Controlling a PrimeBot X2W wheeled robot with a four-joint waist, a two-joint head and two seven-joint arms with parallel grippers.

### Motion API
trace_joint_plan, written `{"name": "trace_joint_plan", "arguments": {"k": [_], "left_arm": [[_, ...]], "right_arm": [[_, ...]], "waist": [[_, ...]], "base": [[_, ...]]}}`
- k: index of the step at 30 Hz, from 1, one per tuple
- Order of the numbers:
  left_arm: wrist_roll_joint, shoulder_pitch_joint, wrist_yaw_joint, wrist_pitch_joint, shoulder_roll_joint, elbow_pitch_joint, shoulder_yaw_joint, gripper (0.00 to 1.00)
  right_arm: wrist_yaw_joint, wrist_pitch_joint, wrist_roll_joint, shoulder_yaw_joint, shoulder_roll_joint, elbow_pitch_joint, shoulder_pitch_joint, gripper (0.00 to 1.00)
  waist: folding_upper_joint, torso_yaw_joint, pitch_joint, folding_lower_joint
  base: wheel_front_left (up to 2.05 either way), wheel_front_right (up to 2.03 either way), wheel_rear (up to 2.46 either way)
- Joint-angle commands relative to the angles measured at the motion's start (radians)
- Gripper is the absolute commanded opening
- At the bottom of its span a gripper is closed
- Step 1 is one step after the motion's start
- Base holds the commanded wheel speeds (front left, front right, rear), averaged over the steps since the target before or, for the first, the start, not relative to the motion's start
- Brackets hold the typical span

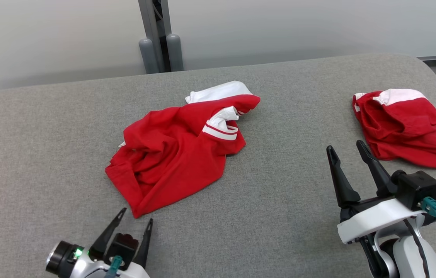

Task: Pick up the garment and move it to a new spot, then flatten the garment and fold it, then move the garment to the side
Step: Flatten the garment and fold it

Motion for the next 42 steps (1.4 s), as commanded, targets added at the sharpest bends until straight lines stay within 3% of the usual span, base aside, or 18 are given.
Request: {"name": "trace_joint_plan", "arguments": {"k": [1,10,14,21,29,31,32,33,35,42], "left_arm": [[-0.011,0.015,0.011,0.003,0.016,-0.026,0.012,1.0],[-0.072,0.06,0.053,0.123,0.099,-0.313,0.089,1.0],[-0.105,0.01,0.052,0.183,0.096,-0.35,0.115,1.0],[-0.129,-0.108,0.026,0.232,0.065,-0.177,0.12,1.0],[-0.142,-0.2,0.032,0.196,0.015,0.041,0.127,0.98],[-0.147,-0.211,0.034,0.191,0.003,0.082,0.125,0.78],[-0.15,-0.216,0.032,0.184,-0.002,0.098,0.125,0.49],[-0.152,-0.221,0.029,0.177,-0.005,0.111,0.124,0.37],[-0.158,-0.223,0.024,0.164,-0.012,0.13,0.122,0.0],[-0.178,-0.191,0.028,0.11,-0.013,0.13,0.138,0.0]], "right_arm": [[0.0,-0.005,0.005,-0.002,-0.006,0.003,0.009,1.0],[0.0,-0.008,0.007,-0.001,-0.006,0.009,0.011,1.0],[0.0,-0.007,0.007,0.005,-0.006,0.007,0.003,1.0],[0.0,-0.006,0.006,0.015,-0.006,0.006,-0.01,1.0],[0.0,-0.01,-0.001,0.004,-0.006,0.011,-0.013,1.0],[0.0,-0.01,-0.001,0.003,-0.006,0.014,-0.011,1.0],[0.0,-0.01,0.0,0.003,-0.006,0.014,-0.01,1.0],[0.0,-0.01,0.001,0.003,-0.006,0.014,-0.01,1.0],[0.0,-0.01,0.003,0.004,-0.006,0.015,-0.006,1.0],[0.0,-0.009,0.005,0.005,-0.006,0.015,0.007,1.0]], "waist": [[0.0,-0.001,-0.003,0.0],[0.0,-0.012,-0.017,0.0],[0.0,-0.027,-0.008,0.0],[0.0,-0.066,0.019,0.0],[0.0,-0.084,0.035,0.0],[0.0,-0.082,0.033,0.0],[0.0,-0.08,0.032,0.0],[0.0,-0.077,0.03,0.0],[0.0,-0.069,0.025,0.0],[0.0,-0.041,0.01,0.0]], "base": [[0.0,0.0,0.0],[0.0,0.0,0.0],[0.0,0.0,0.0],[0.0,0.0,0.0],[0.0,0.0,0.0],[0.0,0.0,0.0],[0.0,0.0,0.0],[0.0,0.0,0.0],[0.0,0.0,0.0],[0.0,0.0,0.0]]}}
